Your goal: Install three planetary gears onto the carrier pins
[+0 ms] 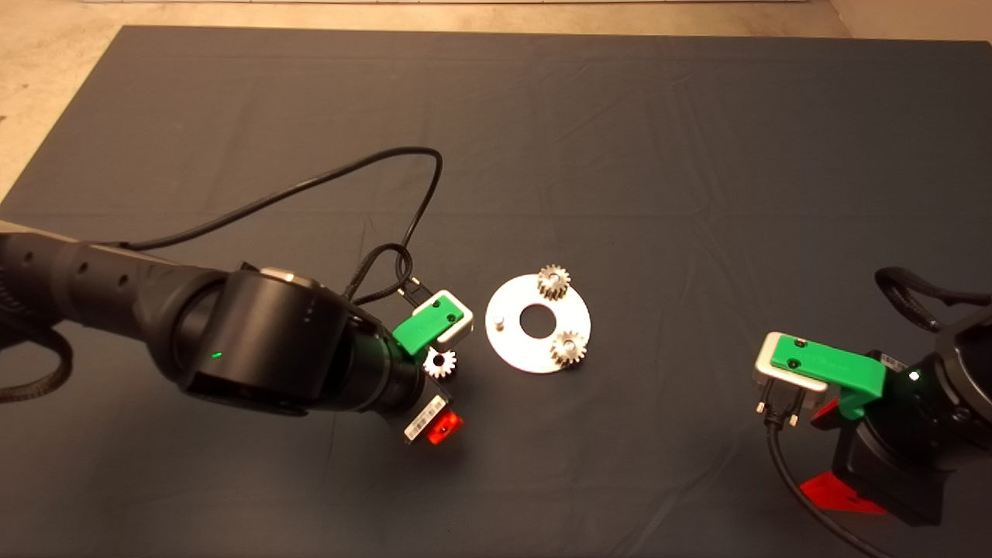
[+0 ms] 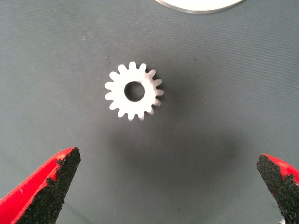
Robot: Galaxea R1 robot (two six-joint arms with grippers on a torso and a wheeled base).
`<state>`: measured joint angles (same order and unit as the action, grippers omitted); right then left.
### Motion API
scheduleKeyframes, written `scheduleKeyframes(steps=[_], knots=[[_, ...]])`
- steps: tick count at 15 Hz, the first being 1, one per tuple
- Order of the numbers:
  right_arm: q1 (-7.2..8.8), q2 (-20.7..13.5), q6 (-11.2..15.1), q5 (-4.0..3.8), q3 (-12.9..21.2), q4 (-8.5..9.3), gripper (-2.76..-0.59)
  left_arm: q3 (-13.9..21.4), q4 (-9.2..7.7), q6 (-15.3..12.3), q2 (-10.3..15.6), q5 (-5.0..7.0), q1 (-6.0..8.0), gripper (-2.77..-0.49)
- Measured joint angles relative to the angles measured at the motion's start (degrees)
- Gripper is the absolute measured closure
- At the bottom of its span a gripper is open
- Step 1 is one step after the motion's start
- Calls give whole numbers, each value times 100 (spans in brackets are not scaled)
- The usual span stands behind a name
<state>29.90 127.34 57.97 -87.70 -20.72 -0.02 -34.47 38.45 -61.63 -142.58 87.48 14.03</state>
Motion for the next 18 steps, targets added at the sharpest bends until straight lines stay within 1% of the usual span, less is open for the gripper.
scheduleKeyframes(steps=[2,3,5,6,9,12,13,15,16,18], knots=[[0,-2,2,0,0,0,-189,-139,96,245,-33,-5,-123,-275],[7,-2,2,0,0,2,-189,-202,112,276,-30,0,-164,-275],[29,-5,2,0,0,2,-189,-324,171,329,-30,-2,-199,-275],[31,-5,2,0,0,2,-189,-388,173,369,-30,-40,-200,-275],[28,-59,2,0,0,2,-189,-565,265,410,-30,-414,-213,-275],[28,-121,5,-1,2,7,-189,-723,333,414,-78,-578,-211,-275],[31,-140,5,0,0,7,-189,-757,342,414,-108,-628,-213,-275],[31,-215,7,-1,2,7,-189,-770,389,416,-139,-652,-218,-275],[31,-248,9,-1,2,7,-189,-783,472,422,-141,-656,-255,-275],[31,-304,14,-1,6,7,-189,-847,537,438,-149,-661,-367,-275]])
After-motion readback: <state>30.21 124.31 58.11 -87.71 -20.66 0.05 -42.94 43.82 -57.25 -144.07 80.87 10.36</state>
